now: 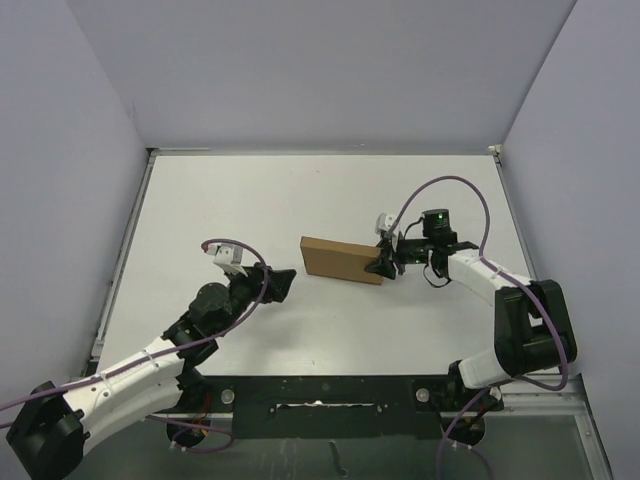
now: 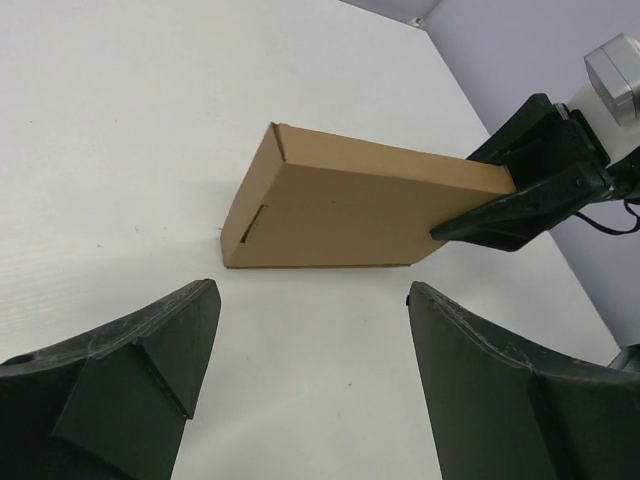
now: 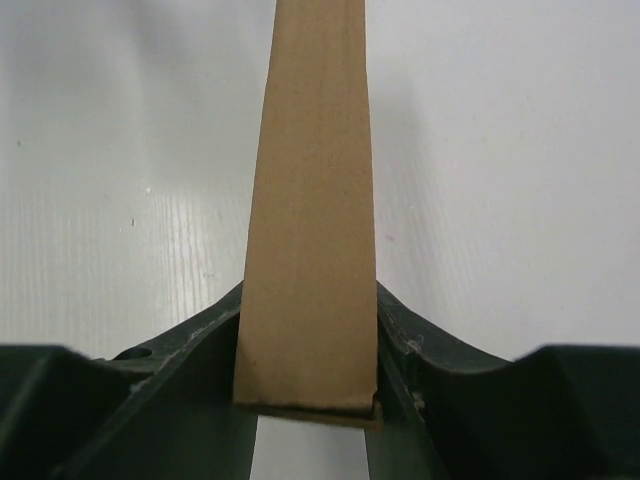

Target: Fold the paper box

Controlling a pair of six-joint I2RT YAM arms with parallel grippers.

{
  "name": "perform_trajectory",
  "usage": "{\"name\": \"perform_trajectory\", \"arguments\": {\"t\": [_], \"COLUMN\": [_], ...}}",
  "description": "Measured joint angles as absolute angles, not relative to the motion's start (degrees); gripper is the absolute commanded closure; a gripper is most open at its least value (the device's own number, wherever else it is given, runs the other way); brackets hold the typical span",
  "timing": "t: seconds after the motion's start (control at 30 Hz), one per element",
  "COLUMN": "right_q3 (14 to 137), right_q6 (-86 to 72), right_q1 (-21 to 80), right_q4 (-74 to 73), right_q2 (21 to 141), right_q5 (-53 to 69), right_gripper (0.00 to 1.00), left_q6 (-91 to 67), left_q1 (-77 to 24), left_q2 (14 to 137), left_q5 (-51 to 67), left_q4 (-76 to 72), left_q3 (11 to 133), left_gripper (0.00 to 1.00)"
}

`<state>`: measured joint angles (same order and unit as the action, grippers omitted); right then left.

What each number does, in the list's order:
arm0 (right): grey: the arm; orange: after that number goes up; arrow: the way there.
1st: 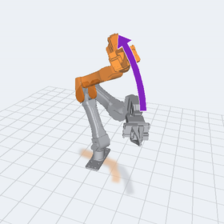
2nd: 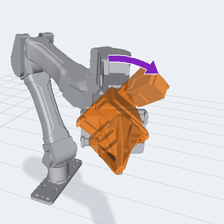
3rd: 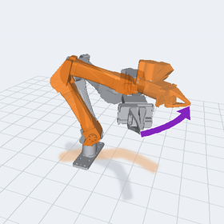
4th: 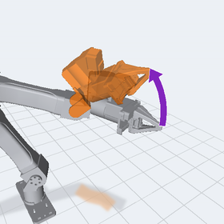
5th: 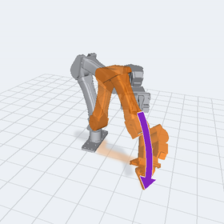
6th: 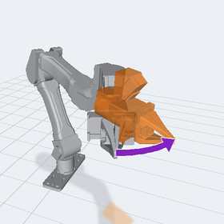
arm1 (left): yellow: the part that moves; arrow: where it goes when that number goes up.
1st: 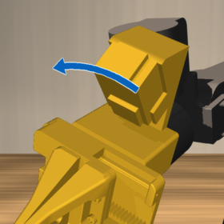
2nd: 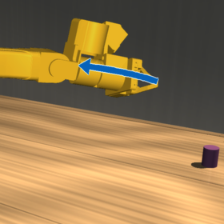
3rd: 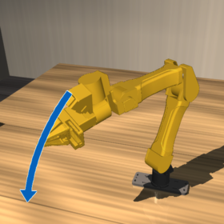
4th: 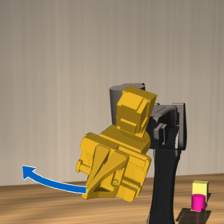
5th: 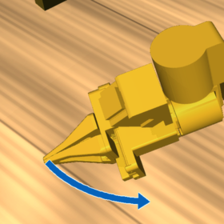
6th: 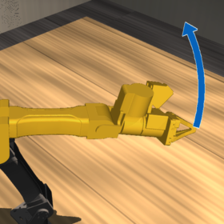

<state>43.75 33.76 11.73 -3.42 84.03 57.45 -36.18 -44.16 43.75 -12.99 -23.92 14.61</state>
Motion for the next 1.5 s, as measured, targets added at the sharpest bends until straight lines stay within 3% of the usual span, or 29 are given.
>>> {"name": "perform_trajectory", "arguments": {"t": [0.23,0.43,0.53,0.73,1.17,1.5], "right_q3": [46.3,47.5,47.5,47.5,49.1,51.9], "right_q6": [45.7,48.0,48.0,49.1,55.0,54.5], "right_q1": [11.7,11.7,11.9,13.3,16.1,16.8], "right_q4": [-18.2,-21.6,-21.7,-21.7,-23.3,-24.5], "right_q2": [87.1,87.7,86.6,83.6,85.6,87.9], "right_q5": [53.7,51.5,51.3,50.1,45.5,45.0], "right_gripper": [0.51,0.44,0.50,0.76,0.86,0.85], "left_q6": [-30.7,-27.9,-27.8,-27.8,-28.3,-29.4], "left_q1": [-44.1,-43.7,-43.7,-43.7,-43.7,-43.5], "left_q2": [44.9,47.3,47.9,48.0,46.9,43.6], "left_q5": [-12.6,-11.6,-11.3,-11.3,-11.1,-11.1], "left_q4": [-23.7,-23.7,-23.7,-23.7,-23.7,-23.3], "left_q3": [14.6,15.0,15.2,15.2,15.2,14.5], "left_gripper": [0.21,0.21,0.21,0.21,0.21,0.21]}}
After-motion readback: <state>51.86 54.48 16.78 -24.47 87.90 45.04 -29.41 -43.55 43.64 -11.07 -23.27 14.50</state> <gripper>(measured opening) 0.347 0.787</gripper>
